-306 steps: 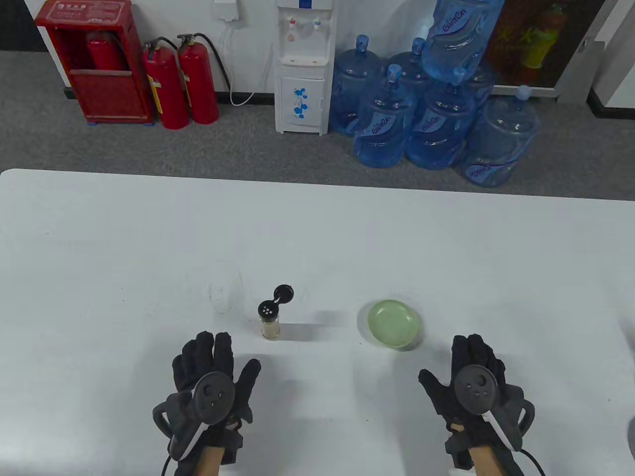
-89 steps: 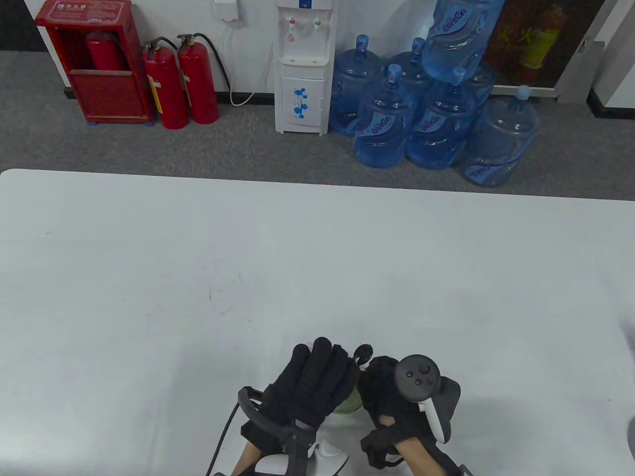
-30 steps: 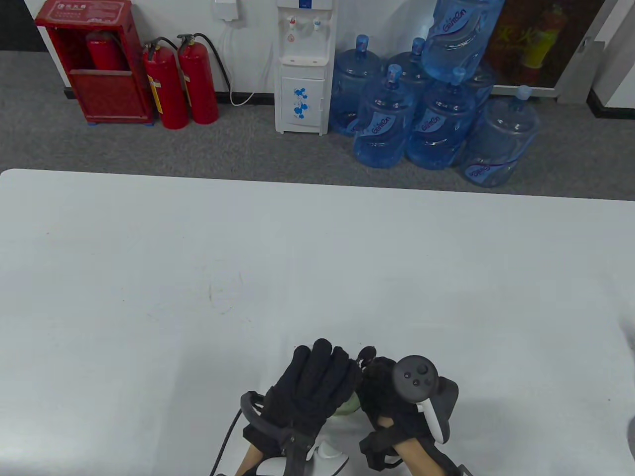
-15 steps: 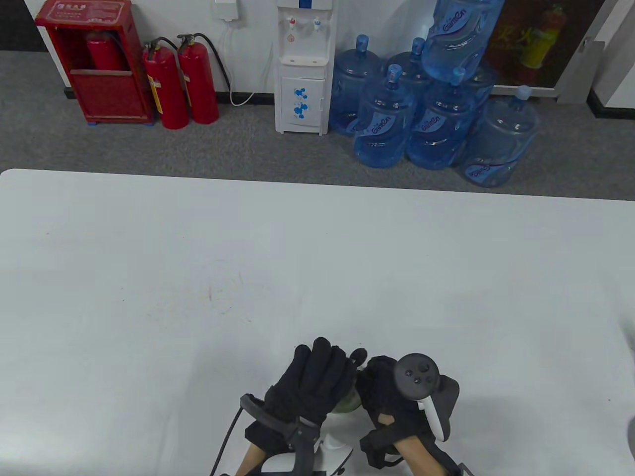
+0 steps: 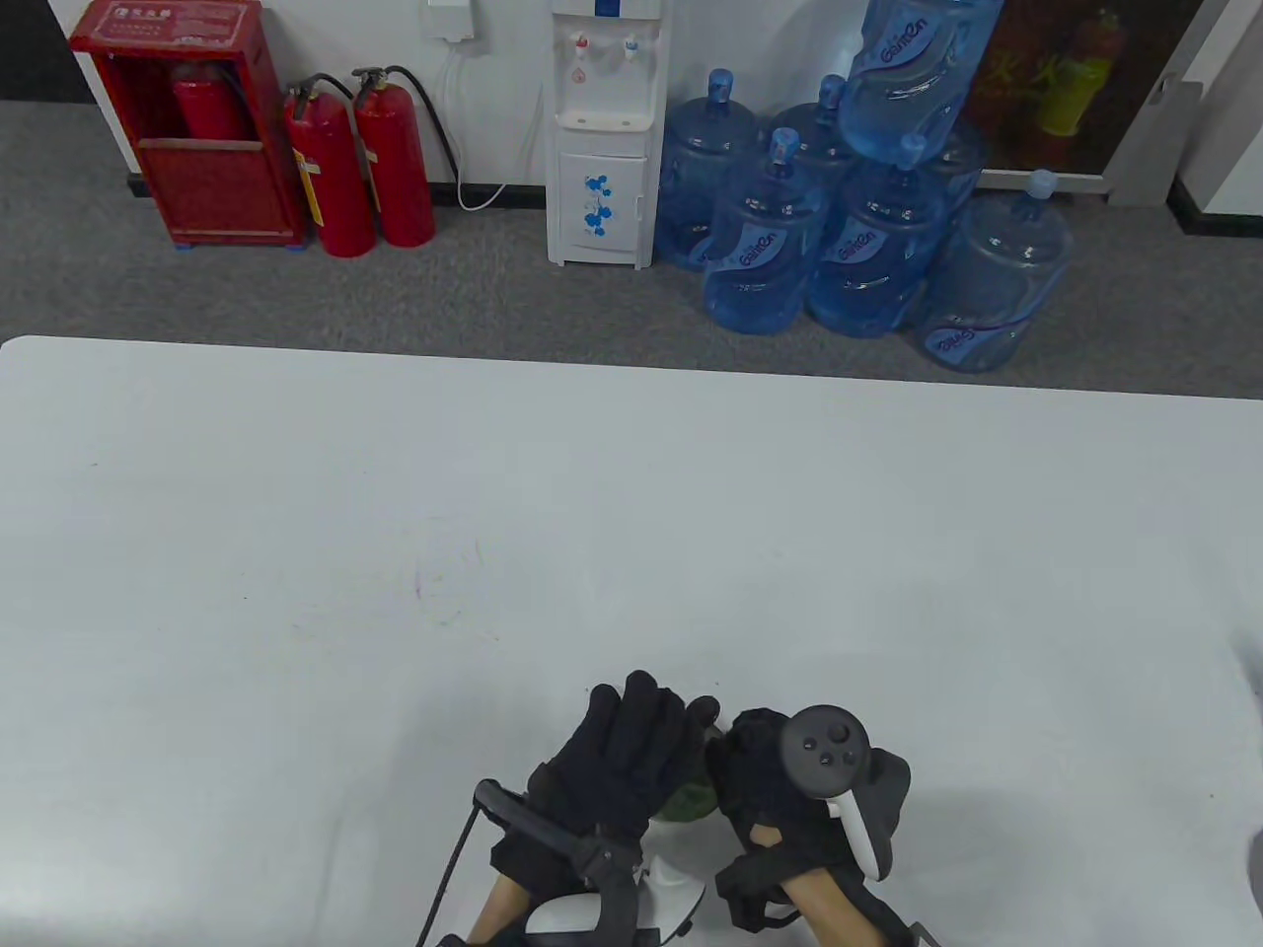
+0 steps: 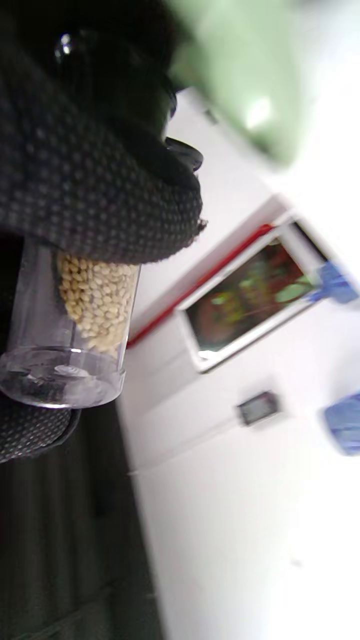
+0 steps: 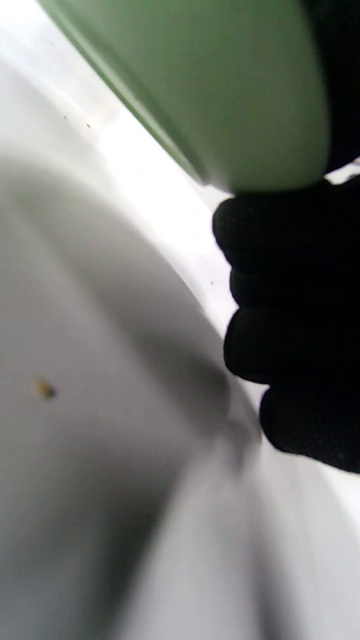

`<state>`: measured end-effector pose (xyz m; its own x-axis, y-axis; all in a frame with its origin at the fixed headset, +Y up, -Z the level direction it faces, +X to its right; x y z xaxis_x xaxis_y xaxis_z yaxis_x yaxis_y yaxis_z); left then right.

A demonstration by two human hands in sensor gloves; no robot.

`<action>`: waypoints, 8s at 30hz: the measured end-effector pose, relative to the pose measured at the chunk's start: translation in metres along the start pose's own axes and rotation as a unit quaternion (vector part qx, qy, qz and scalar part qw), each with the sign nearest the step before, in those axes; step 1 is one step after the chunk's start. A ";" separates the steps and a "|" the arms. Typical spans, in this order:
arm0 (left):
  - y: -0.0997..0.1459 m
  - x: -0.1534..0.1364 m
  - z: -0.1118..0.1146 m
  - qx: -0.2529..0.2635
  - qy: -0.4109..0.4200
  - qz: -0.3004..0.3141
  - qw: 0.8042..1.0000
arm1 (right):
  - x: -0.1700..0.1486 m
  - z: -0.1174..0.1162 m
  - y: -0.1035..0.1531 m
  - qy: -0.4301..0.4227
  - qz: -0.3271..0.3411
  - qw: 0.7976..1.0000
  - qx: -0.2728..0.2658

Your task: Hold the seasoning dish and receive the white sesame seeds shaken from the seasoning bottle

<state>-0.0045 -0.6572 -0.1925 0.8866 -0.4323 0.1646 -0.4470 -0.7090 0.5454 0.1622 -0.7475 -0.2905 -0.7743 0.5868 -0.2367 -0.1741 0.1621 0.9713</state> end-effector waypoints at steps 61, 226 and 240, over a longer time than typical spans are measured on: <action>-0.006 -0.005 -0.011 0.003 0.055 -0.032 0.998 | 0.001 0.009 0.001 -0.013 0.004 1.000 -0.012; 0.077 -0.143 0.138 -0.265 0.441 -0.510 0.690 | -0.056 0.049 -0.028 -0.085 -0.100 0.991 -0.035; 0.066 -0.142 0.194 -0.360 0.365 -0.530 0.675 | -0.062 0.050 -0.036 -0.081 -0.113 0.990 -0.037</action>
<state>-0.1826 -0.7503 -0.3393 0.6021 0.6824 -0.4145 0.4255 0.1650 0.8898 0.2469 -0.7496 -0.3121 -0.6033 0.6630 -0.4433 -0.3804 0.2494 0.8906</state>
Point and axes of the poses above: the tracker on the back of each hand, its own x axis roughly to the thumb side, its own y axis roughly from the fingertips to the wrist, z = x × y, the point moved 5 cm from there along -y, roughly from the wrist to the fingertips, and after that the axes turned 3 degrees about -z, right-handed, at the moved point
